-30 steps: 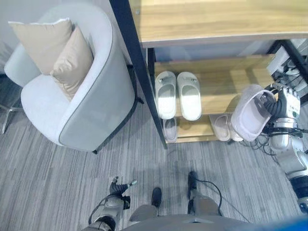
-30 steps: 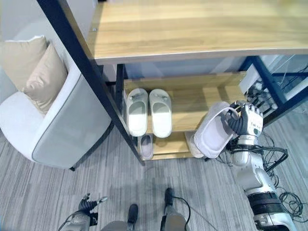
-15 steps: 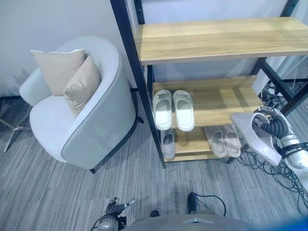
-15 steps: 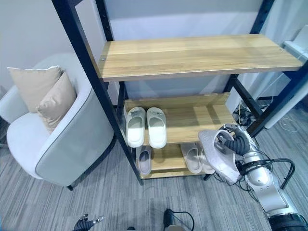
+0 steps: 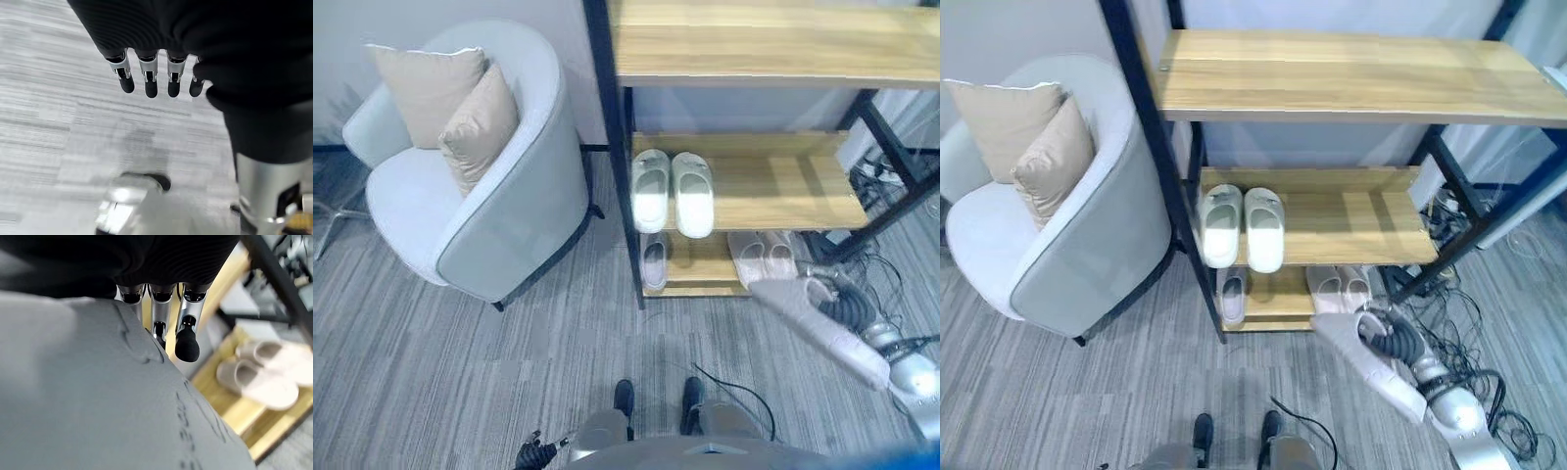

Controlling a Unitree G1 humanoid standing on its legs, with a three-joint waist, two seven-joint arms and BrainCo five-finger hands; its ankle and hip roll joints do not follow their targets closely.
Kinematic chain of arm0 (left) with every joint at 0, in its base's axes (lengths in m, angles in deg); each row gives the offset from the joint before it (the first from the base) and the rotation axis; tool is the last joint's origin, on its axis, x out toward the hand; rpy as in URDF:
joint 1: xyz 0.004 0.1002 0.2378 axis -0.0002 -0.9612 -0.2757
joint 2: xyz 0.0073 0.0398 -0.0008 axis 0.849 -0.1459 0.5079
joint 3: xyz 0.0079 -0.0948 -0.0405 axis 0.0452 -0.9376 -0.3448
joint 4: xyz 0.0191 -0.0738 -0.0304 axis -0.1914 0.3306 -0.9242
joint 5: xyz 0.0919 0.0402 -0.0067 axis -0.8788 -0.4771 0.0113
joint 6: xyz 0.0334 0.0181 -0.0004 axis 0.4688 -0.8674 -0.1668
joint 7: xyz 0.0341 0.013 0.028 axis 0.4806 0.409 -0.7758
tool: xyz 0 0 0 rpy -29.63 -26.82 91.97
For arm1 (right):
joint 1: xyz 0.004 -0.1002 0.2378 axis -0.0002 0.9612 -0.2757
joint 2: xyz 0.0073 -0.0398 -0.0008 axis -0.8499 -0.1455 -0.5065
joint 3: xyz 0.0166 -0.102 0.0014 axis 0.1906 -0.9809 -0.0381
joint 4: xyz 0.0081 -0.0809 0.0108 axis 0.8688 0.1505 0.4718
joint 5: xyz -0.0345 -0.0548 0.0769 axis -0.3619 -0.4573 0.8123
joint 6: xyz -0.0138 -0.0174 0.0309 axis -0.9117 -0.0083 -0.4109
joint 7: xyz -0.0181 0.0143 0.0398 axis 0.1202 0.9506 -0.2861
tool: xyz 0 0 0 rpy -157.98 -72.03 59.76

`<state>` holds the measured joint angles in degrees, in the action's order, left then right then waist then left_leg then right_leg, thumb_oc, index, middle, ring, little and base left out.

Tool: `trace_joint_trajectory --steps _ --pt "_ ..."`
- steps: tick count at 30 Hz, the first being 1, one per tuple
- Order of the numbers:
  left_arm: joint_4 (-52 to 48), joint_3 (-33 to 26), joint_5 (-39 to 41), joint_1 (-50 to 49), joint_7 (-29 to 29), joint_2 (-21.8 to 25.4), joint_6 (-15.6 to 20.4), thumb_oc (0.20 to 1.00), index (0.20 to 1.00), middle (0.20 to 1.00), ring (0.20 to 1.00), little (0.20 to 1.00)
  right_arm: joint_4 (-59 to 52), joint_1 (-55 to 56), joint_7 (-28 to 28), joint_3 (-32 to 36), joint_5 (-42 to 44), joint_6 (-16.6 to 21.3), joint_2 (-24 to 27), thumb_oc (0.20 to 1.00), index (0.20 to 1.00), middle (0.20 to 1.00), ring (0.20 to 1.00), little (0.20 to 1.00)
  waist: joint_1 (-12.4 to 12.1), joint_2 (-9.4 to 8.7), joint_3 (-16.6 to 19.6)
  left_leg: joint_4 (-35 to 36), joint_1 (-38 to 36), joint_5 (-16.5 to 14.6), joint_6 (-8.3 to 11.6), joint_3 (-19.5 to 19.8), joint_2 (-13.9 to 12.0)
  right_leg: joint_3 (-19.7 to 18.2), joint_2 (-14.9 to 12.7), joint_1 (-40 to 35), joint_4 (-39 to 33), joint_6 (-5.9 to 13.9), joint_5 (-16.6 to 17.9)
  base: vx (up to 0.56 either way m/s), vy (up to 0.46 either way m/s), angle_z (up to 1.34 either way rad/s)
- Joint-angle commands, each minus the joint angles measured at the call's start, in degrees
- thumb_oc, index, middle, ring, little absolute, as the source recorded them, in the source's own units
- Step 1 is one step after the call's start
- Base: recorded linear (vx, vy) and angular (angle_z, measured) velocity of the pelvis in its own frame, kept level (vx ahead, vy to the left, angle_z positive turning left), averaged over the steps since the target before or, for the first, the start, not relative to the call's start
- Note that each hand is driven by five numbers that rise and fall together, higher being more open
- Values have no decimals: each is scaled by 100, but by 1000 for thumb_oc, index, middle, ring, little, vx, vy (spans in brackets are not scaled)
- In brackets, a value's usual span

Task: Arrange the slippers neatly on the shoe rack.

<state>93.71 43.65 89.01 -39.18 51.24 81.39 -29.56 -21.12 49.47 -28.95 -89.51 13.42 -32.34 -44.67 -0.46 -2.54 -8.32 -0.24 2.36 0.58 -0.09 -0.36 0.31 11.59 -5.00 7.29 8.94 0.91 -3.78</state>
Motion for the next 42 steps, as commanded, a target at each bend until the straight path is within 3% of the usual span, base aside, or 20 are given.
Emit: trace_joint_trajectory --steps 1,5,9,10,11,12,14,15,16,18,20,24,30,32,37,42 --pt "176 -159 -148 333 102 133 103 1000 1000 1000 1000 1000 -45 -313 -131 8 -135 280 186 200 200 200 200 200 7 -149 211 -205 158 -317 222 -78 -81 19 -144 -1296 -598 457 -539 54 126 -9" --pt "114 -78 -260 323 -9 233 137 1000 1000 1000 1000 1000 380 -486 -302 -267 -439 215 77 200 200 200 200 200 -24 -196 187 -307 186 -439 135 -136 1 -19 -260 -1208 -487 576 -483 4 143 -8" --pt "-44 -25 -201 393 -142 345 159 1000 1000 1000 1000 1000 840 -873 -382 -663 -641 137 -168 200 200 200 200 200 -107 -181 -125 -612 264 -632 -60 -232 10 24 -546 -442 916 814 -331 -96 111 -33" --pt "-97 54 -192 483 -205 408 179 1000 1000 1000 1000 1000 1150 -1060 -432 -895 -786 77 -336 200 200 200 200 200 -147 -179 -373 -917 333 -794 -121 -156 -2 -54 -791 -132 1309 860 -114 -79 6 -7" --pt "-97 52 -191 485 -205 410 178 1000 1000 1000 1000 1000 1157 -1067 -435 -900 -788 80 -339 200 200 200 200 200 -148 -182 -378 -927 334 -801 -122 -158 -2 -57 -792 -131 1316 860 -119 -65 -98 7" --pt "-145 96 -194 512 -253 444 207 1000 1000 1000 1000 1000 1226 -1142 -454 -957 -802 69 -431 200 200 200 200 200 -190 -179 -459 -1024 389 -847 -92 -98 -67 -48 -1010 -47 1091 805 33 -24 -132 17" --pt "-233 185 -191 622 -309 511 262 1000 1000 1000 1000 1000 1175 -1239 -481 -990 -804 63 -413 200 200 200 200 200 -191 -208 -583 -1176 498 -913 -21 17 -140 -87 -1195 103 751 808 219 -34 -168 -12" --pt "-265 233 -204 686 -313 551 280 1000 1000 1000 1000 1000 1196 -1277 -489 -1029 -821 58 -402 200 200 200 200 200 -166 -254 -631 -1293 569 -937 -3 51 -120 -208 -1175 171 661 821 273 1 -184 -17" --pt "-360 300 -336 678 -308 598 341 1000 1000 1000 1000 1000 1300 -1229 -491 -1024 -833 57 -428 200 200 200 200 200 -179 -394 -617 -1584 800 -1041 30 87 -12 -308 -1122 -56 123 878 217 -16 -177 21" --pt "-392 356 -274 819 -387 623 373 1000 1000 1000 1000 1000 1419 -1413 -572 -1162 -882 77 -348 200 200 200 200 200 -165 -421 -696 -1800 1095 -1035 74 154 -68 -320 -1026 129 224 868 212 -100 -168 77" --pt "-546 614 -311 1058 -492 683 466 1000 1000 1000 1000 1000 1539 -1842 -768 -1269 -962 115 -118 200 200 200 200 200 -130 -363 -918 -2077 1549 -1015 130 357 -119 -273 -895 559 672 731 -1 -145 -140 27" --pt "-777 731 -119 1296 -623 736 548 1000 1000 1000 1000 1000 1720 -2393 -1084 -1444 -1210 86 27 200 200 200 200 200 -149 -317 -1028 -2482 2026 -1079 189 499 -173 -278 -879 1050 1240 636 -266 -78 -73 6" --pt "-1477 959 379 1857 -1180 718 842 1000 1000 1000 1000 1000 1885 -3926 -2099 -1994 -2600 -213 533 200 200 200 200 200 -255 -183 -1230 -3626 3634 -1272 227 750 -199 -299 -967 2677 2723 443 -841 -77 -42 22" --pt "-1759 970 494 1931 -1452 687 926 1000 1000 1000 1000 1000 1928 -4443 -2489 -2094 -3115 -407 746 200 200 200 200 200 -297 -137 -1235 -4167 4146 -1598 234 793 -227 -412 -1003 3231 3311 421 -1211 1 -5 4" --pt "-2250 1002 616 2065 -1894 590 1066 1000 1000 1000 1000 1000 2032 -4974 -3278 -1901 -3698 -815 968 200 200 200 200 200 -305 -78 -1148 -5066 5182 -1948 197 803 -156 -518 -1118 4316 4284 340 -1618 -20 3 4" --pt "-3095 1174 382 1943 -2351 714 1166 1000 1000 1000 1000 1000 2200 -5194 -3850 -1467 -3682 -1022 1180 200 200 200 200 200 -352 1 -985 -6266 6490 -2299 192 869 11 -702 -1269 5559 5436 184 -2076 10 -27 9"
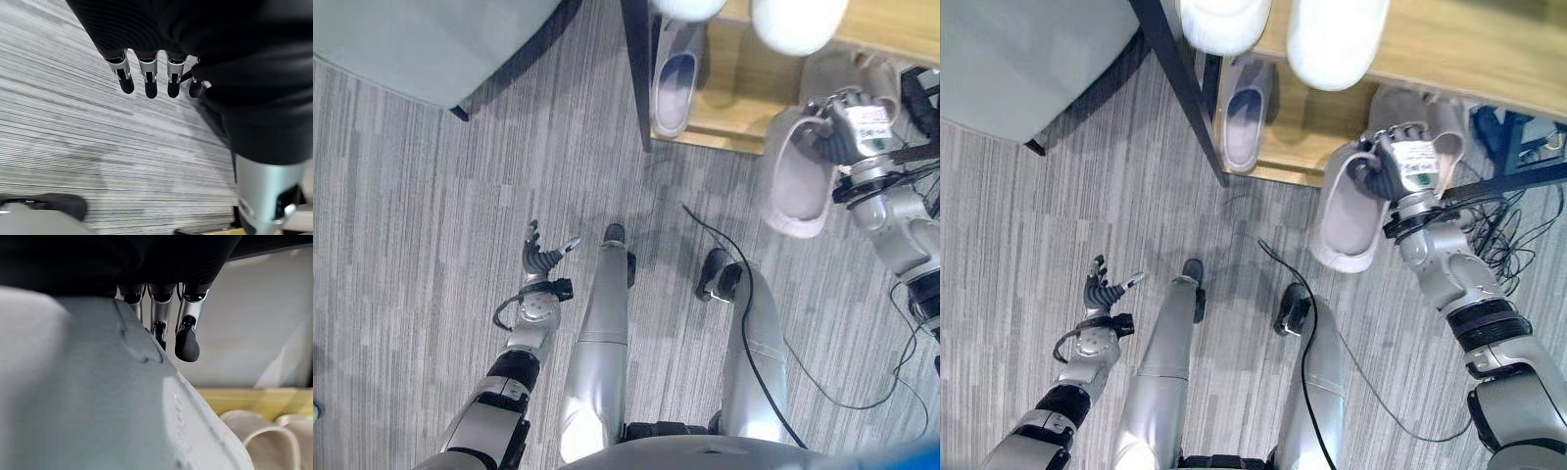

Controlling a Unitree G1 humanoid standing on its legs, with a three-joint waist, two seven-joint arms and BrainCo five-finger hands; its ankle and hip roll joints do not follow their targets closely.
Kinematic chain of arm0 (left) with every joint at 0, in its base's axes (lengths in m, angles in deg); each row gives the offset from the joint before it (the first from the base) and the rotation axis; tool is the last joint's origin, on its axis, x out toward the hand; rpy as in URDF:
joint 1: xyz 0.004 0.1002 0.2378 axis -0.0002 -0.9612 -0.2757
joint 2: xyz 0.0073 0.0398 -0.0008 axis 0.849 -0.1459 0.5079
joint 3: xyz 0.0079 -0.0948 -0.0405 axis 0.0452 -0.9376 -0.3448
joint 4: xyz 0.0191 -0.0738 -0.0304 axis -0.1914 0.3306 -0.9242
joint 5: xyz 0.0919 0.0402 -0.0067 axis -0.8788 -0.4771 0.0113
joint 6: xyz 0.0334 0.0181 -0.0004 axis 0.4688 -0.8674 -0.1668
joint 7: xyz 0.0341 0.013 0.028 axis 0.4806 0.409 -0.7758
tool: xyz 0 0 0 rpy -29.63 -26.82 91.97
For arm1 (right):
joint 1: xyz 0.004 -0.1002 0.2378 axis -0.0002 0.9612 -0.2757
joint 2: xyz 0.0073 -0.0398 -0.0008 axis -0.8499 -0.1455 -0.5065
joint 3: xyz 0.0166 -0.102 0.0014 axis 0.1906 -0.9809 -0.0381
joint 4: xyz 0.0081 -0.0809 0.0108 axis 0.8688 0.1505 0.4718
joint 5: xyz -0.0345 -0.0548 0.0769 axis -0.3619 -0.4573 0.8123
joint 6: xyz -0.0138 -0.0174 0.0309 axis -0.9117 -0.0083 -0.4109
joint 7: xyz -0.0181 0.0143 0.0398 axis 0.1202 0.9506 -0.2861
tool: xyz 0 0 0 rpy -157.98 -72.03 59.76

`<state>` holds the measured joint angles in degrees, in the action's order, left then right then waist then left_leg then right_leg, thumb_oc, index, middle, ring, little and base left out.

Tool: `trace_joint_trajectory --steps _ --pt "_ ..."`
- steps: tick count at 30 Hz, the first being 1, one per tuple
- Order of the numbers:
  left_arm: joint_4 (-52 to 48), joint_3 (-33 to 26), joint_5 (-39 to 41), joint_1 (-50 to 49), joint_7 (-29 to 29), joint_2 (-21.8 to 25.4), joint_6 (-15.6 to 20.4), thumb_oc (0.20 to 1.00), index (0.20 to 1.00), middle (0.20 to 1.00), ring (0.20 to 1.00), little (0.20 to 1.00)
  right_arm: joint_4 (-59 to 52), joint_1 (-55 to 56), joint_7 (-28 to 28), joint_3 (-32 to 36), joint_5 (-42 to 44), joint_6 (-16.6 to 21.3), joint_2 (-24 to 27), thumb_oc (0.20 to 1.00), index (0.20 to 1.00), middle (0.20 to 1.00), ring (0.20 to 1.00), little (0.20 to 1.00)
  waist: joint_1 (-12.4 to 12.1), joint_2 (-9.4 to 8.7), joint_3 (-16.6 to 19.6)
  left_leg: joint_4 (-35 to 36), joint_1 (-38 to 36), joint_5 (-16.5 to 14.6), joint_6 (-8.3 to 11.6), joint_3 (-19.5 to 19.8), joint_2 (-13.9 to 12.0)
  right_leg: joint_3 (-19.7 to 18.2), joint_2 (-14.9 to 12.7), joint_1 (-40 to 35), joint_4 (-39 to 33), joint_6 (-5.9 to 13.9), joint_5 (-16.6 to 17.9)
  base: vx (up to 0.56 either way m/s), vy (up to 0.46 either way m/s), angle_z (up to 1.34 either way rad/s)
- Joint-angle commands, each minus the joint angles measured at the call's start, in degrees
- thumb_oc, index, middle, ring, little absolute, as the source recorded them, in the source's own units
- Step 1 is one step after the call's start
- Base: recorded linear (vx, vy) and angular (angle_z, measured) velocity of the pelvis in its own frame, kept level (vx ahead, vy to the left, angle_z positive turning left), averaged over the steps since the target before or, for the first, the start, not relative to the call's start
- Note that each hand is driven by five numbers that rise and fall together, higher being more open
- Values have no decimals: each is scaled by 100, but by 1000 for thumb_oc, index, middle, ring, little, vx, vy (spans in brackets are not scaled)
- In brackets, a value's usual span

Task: Arrange the slippers neatly on the shoe rack.

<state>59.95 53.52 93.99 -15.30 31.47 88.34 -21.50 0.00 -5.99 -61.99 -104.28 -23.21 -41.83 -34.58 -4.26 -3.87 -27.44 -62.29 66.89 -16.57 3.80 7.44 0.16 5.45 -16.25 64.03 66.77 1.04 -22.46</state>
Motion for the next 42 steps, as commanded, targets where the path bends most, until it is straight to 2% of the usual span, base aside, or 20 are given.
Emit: trace_joint_trajectory --steps 1,7,11,18,20,23,35,36,37,38,39,40,42 --pt "206 193 -124 -467 -393 25 364 1000 1000 1000 1000 1000 96 350 -589 47 -8 -76 198 200 200 200 200 200 28 148 961 -238 232 -633 -207 125 47 -105 -161 73 -150 153 -276 31 -53 10" --pt "-6 357 64 -507 -458 83 458 1000 1000 1000 1000 1000 443 -342 -992 156 543 15 492 200 200 200 200 200 -157 207 1175 -1627 1540 -995 -276 304 283 -314 -307 1450 1359 50 -749 74 -3 13" --pt "-224 383 374 -612 -368 143 546 1000 1000 1000 1000 1000 930 -1393 -1077 -305 983 117 896 200 200 200 200 200 -316 216 1204 -2432 2273 -1184 -290 368 439 -495 -433 2251 2246 -40 -1025 100 5 11" --pt "-487 455 534 -586 -297 323 619 1000 1000 1000 1000 1000 1835 -2732 -981 -1208 1544 194 1119 200 200 200 200 200 -481 171 805 -2910 2307 -1384 -242 391 508 -775 -549 2463 2873 -127 -1235 69 -3 7" --pt "-731 398 592 -646 -292 443 686 1000 1000 1000 1000 1000 2237 -3210 -829 -1652 1605 215 1231 200 200 200 200 200 -547 143 638 -3176 2307 -1516 -207 412 511 -859 -579 2503 3169 -170 -1359 98 -14 0" --pt "-928 347 589 -701 -251 538 711 1000 1000 1000 1000 1000 2477 -3446 -594 -1899 1806 309 1243 200 200 200 200 200 -592 121 481 -3430 2307 -1627 -187 432 465 -934 -573 2551 3434 -176 -1432 91 -14 3" --pt "-1302 205 487 -989 -259 744 801 1000 1000 1000 1000 1000 3249 -4022 -336 -2285 2169 474 1211 200 200 200 200 200 -804 189 6 -3926 2307 -1776 -162 469 429 -1171 -635 2589 3923 -184 -1510 22 1 -1" --pt "-1316 154 497 -1032 -267 762 813 1000 1000 1000 1000 1000 3371 -4103 -306 -2305 2218 463 1194 300 300 300 300 300 -827 192 -18 -3931 2307 -1772 -154 484 437 -1186 -645 2589 3938 -173 -1505 0 0 0" --pt "-1355 136 504 -1045 -264 770 824 1000 1000 1000 1000 1000 3450 -4171 -297 -2340 2234 452 1175 520 520 520 520 520 -835 194 -27 -3913 2307 -1765 -143 480 442 -1200 -658 2589 3923 -173 -1501 0 0 0" --pt "-1385 138 477 -1061 -270 787 820 1000 1000 1000 1000 1000 3571 -4213 -288 -2354 2251 449 1158 498 498 498 498 498 -852 190 -32 -3912 2307 -1761 -138 480 443 -1212 -665 2588 3933 -179 -1503 0 0 0" --pt "-1418 101 486 -1101 -262 821 834 1000 1000 1000 1000 1000 3693 -4304 -269 -2397 2271 431 1118 674 674 674 674 674 -889 170 -35 -3880 2307 -1747 -126 482 448 -1224 -672 2588 3939 -173 -1495 0 0 0" --pt "-1436 79 436 -1135 -264 868 838 1000 1000 1000 1000 1000 3870 -4408 -272 -2445 2286 414 1076 1000 1000 1000 1000 1000 -918 146 -47 -3856 2307 -1728 -111 483 444 -1230 -687 2587 3920 -172 -1484 3 -29 4" --pt "-1438 94 389 -1164 -262 914 825 1000 1000 1000 1000 1000 4016 -4583 -304 -2501 2281 378 1023 1000 1000 1000 1000 1000 -961 105 -75 -3833 2307 -1707 -93 482 443 -1229 -703 2572 3902 -169 -1471 -1 -17 5"
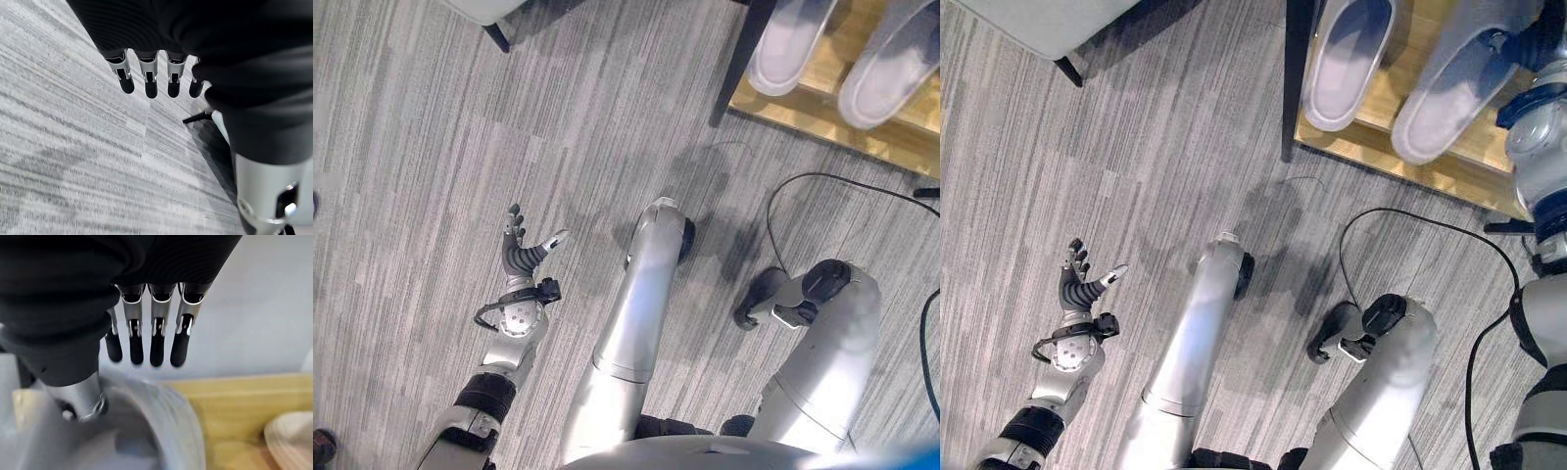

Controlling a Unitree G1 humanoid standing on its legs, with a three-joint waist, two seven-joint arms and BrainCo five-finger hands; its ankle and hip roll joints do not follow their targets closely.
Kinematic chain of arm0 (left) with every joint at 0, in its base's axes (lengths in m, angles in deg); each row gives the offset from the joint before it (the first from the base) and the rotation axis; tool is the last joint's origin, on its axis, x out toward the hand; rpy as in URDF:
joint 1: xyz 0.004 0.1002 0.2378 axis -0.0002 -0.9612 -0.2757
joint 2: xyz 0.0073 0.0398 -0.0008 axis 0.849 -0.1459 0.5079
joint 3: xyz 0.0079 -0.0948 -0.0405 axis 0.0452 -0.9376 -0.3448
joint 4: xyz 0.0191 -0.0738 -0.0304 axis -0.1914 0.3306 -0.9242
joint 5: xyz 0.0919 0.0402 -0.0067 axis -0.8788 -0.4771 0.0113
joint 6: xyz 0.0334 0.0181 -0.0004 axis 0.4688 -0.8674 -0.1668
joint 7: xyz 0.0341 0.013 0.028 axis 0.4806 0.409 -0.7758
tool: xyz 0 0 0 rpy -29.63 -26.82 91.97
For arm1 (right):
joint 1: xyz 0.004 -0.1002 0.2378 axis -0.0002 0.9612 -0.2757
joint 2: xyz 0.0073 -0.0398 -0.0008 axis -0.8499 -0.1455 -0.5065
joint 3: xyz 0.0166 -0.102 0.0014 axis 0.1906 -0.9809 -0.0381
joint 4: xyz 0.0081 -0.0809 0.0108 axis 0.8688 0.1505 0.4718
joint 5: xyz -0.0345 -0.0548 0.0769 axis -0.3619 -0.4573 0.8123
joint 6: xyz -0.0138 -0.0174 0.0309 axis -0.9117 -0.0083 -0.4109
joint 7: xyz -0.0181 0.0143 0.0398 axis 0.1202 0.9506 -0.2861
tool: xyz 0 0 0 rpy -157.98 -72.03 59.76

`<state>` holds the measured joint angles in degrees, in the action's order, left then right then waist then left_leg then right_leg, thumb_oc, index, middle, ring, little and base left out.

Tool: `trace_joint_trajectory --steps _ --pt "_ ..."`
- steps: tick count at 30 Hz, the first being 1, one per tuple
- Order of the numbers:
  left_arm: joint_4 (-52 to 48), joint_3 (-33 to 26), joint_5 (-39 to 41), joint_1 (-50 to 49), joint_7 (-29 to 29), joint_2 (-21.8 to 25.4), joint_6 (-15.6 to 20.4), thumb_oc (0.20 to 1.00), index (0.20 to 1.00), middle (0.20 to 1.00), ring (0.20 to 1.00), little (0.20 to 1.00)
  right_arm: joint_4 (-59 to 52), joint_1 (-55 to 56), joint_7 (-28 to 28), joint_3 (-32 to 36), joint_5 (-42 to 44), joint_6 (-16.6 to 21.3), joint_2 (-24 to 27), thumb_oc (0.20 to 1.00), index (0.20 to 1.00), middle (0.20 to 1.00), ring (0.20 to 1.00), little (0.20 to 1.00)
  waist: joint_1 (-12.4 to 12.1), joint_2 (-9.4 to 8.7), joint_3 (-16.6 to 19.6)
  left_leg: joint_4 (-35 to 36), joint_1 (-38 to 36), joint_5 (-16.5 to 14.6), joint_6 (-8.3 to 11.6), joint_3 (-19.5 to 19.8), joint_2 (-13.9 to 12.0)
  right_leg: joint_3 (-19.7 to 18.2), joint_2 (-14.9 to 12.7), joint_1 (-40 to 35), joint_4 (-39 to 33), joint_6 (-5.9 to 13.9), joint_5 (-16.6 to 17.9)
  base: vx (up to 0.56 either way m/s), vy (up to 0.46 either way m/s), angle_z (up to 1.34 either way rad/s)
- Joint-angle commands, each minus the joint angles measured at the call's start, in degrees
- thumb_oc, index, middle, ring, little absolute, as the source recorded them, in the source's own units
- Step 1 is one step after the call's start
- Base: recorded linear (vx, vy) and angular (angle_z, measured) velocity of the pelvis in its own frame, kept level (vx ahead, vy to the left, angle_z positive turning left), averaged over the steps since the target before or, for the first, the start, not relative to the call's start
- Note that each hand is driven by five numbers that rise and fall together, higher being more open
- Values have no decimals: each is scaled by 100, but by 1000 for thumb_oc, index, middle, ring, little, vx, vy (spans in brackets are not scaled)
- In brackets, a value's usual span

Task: Arrange the slippers neatly on the shoe rack.

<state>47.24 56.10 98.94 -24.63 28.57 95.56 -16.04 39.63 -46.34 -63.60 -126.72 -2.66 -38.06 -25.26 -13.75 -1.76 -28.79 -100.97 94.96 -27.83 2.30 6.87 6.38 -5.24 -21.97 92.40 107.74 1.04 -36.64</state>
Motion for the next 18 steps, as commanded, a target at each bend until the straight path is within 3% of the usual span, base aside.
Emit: trace_joint_trajectory --steps 1,9,14,18 --pt "-148 -176 -124 -244 23 204 278 1000 1000 1000 1000 1000 104 -592 -135 -254 252 -9 61 1000 1000 1000 1000 1000 -12 -116 56 43 -500 -574 63 544 -174 -154 -140 -269 -202 -167 -47 -4 3 7" --pt "-54 -148 -169 -339 98 205 200 1000 1000 1000 1000 1000 -241 -225 -191 459 901 133 -125 1000 1000 1000 1000 1000 16 -177 -33 41 -500 -532 56 543 -198 -157 -161 -302 -206 -177 -12 -7 6 2" --pt "44 -189 -99 -375 30 -77 137 1000 1000 1000 1000 1000 -1277 725 -788 1751 1325 309 -535 1000 1000 1000 1000 1000 181 -224 40 194 -500 -490 56 517 -227 -88 -128 -365 -355 -151 64 -27 40 -1" --pt "86 -250 -170 -367 -58 -137 93 1000 1000 1000 1000 1000 -1800 1226 -932 2251 1276 290 -731 1000 1000 1000 1000 1000 241 -263 42 130 -500 -521 58 501 -226 -110 -111 -371 -300 -158 44 -6 8 -6"
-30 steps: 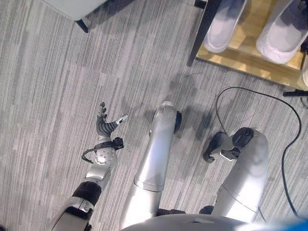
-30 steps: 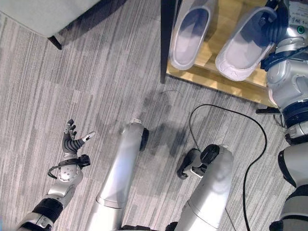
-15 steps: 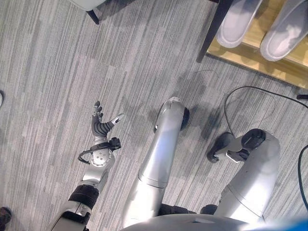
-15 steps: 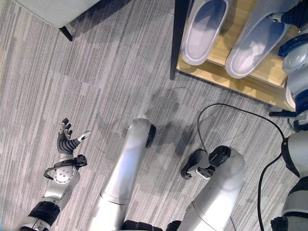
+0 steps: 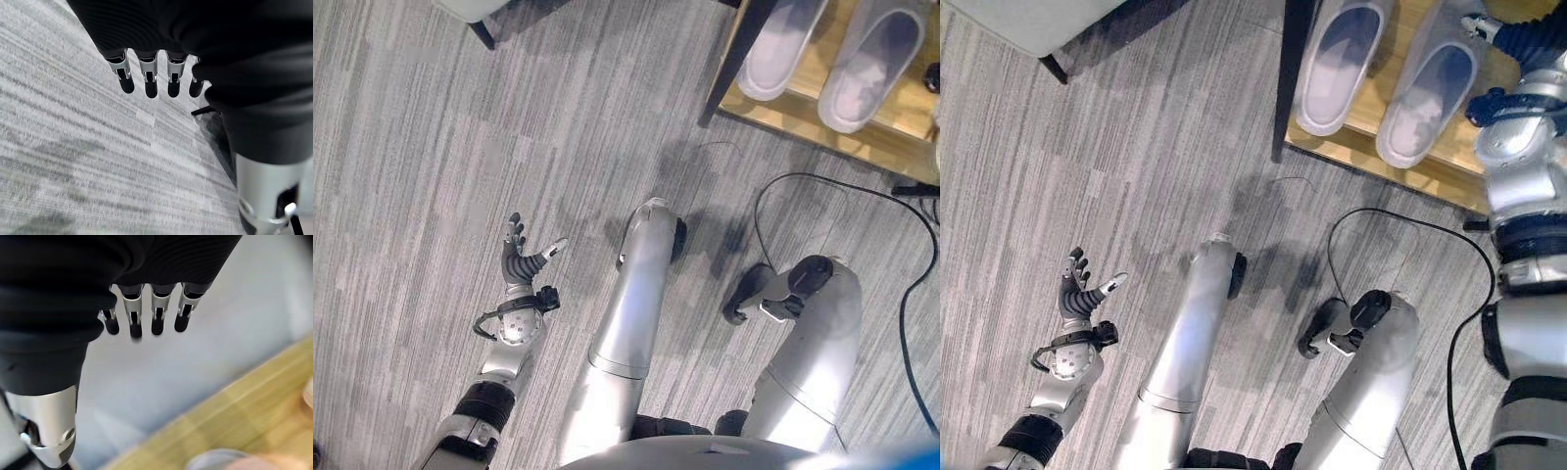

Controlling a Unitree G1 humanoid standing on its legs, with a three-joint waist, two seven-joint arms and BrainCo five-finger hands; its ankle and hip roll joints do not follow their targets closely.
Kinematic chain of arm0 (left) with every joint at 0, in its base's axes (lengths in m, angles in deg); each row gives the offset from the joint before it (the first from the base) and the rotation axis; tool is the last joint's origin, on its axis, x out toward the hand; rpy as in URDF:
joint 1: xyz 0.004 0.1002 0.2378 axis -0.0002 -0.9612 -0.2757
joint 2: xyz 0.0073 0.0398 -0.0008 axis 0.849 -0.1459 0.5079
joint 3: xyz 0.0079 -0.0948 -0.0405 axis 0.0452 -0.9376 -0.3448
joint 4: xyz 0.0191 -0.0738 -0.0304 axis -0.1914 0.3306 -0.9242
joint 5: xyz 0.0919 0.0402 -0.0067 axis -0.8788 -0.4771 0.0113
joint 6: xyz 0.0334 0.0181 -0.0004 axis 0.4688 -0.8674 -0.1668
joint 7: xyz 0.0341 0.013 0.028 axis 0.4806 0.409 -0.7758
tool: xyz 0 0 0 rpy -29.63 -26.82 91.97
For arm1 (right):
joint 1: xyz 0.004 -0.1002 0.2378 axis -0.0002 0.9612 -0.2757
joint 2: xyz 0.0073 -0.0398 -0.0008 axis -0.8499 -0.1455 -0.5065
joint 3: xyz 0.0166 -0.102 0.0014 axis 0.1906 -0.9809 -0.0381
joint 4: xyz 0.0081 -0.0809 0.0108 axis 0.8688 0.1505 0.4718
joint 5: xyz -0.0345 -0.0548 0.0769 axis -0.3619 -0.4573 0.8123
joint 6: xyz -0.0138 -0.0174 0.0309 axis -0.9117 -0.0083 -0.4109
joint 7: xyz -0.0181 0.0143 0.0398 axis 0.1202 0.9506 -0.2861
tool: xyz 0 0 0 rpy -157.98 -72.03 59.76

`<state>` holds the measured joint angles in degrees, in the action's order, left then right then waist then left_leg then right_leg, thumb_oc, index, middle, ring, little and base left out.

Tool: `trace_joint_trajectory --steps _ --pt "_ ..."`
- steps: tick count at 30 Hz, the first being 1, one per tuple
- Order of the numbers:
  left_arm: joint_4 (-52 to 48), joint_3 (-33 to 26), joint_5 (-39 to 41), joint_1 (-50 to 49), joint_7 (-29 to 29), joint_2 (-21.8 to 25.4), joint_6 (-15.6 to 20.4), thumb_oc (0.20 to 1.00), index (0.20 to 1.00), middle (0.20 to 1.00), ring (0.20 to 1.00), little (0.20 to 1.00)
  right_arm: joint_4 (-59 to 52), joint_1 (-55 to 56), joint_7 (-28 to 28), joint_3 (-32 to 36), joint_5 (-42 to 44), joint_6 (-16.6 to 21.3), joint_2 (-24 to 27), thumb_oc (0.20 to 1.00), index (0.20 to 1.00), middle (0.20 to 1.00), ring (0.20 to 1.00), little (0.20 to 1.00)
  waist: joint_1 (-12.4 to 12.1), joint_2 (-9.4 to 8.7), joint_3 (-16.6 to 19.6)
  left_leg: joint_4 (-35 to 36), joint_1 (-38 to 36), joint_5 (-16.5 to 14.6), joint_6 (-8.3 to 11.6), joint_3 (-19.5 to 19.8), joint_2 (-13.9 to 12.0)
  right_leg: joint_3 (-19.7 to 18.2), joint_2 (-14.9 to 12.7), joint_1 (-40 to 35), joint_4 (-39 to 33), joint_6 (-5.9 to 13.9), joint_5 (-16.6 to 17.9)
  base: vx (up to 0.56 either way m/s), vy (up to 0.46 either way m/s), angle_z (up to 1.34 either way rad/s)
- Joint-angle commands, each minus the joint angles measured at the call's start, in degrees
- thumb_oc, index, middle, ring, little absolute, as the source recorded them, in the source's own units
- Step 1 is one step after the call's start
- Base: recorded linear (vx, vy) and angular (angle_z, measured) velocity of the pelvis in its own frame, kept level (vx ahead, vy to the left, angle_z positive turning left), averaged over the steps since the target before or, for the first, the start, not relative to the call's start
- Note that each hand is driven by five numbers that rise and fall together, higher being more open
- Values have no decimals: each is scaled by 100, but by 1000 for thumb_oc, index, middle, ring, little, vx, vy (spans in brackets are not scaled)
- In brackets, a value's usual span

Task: Arrange the slippers neatly on the shoe rack.

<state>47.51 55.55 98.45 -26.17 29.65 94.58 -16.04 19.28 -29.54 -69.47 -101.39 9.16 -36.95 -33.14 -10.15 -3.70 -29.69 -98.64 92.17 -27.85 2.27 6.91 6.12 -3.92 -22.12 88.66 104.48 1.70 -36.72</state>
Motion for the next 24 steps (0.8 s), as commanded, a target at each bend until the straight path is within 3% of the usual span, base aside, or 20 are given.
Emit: trace_joint_trajectory --steps 1,7,12,20,24 --pt "87 -208 -146 -203 -203 -97 78 1000 1000 1000 1000 1000 177 -274 -386 -135 64 161 -61 1000 1000 1000 1000 1000 -77 -69 122 -140 -221 -531 63 502 -202 -256 -79 19 67 -220 46 0 0 0" --pt "128 -185 -201 -184 -254 -80 66 1000 1000 1000 1000 1000 227 -9 -218 28 381 245 -537 1000 1000 1000 1000 1000 -60 -72 61 -251 -221 -565 46 471 -234 -339 -49 53 203 -230 13 0 1 -1" --pt "231 -224 -135 -96 -331 -111 61 1000 1000 1000 1000 1000 267 225 -188 148 676 355 -1269 1000 1000 1000 1000 1000 -42 -128 16 -337 -221 -600 25 466 -268 -378 -19 42 290 -230 -17 1 0 -2" --pt "294 -232 -167 -50 -426 -92 57 1000 1000 1000 1000 1000 288 309 -168 213 918 412 -1827 1000 1000 1000 1000 1000 -56 -169 1 -359 -221 -610 22 469 -304 -364 -16 6 280 -205 13 -1 0 -1" --pt "352 -207 -182 8 -534 -119 59 1000 1000 1000 1000 1000 392 388 -209 335 1358 599 -2536 1000 1000 1000 1000 1000 -62 -135 -2 -426 -221 -649 -3 436 -322 -398 20 25 376 -220 -3 6 5 -3"
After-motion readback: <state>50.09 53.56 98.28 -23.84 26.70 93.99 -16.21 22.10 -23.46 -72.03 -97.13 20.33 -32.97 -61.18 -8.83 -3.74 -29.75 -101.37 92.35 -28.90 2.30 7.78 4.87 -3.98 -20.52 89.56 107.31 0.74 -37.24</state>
